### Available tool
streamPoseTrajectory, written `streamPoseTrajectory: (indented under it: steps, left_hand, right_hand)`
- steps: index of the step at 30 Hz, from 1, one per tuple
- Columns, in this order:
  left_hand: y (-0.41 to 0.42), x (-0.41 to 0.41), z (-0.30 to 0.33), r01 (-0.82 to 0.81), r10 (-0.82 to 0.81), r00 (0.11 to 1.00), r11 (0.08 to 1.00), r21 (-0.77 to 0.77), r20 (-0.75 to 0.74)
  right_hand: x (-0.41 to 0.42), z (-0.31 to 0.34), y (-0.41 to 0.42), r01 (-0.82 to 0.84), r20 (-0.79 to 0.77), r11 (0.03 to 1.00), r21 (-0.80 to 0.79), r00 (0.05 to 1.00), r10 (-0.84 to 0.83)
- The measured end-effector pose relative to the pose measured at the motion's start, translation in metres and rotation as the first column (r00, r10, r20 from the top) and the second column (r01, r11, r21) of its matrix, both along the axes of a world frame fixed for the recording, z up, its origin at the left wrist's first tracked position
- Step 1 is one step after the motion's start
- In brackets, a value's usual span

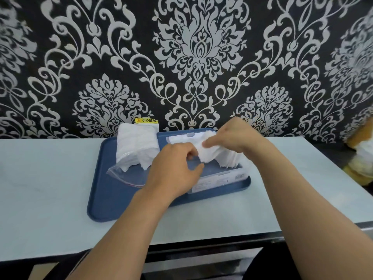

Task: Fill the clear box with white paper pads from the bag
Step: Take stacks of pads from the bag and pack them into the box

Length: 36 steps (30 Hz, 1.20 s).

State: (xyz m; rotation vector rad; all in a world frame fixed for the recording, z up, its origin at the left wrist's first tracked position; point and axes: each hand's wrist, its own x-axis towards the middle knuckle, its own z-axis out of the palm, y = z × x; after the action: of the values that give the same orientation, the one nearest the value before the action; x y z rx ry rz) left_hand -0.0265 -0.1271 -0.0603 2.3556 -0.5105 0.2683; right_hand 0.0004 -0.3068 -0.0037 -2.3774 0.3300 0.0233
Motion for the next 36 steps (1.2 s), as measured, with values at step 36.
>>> streamPoseTrajectory:
  steps: [36]
  left_hand:
    - [0.051, 0.006, 0.024, -0.091, 0.119, 0.988, 0.961, -0.262, 0.096]
  right_hand:
    - [-0.030, -0.014, 0.047, -0.144, 0.368, 0.987, -0.076, 0.916, 0.162]
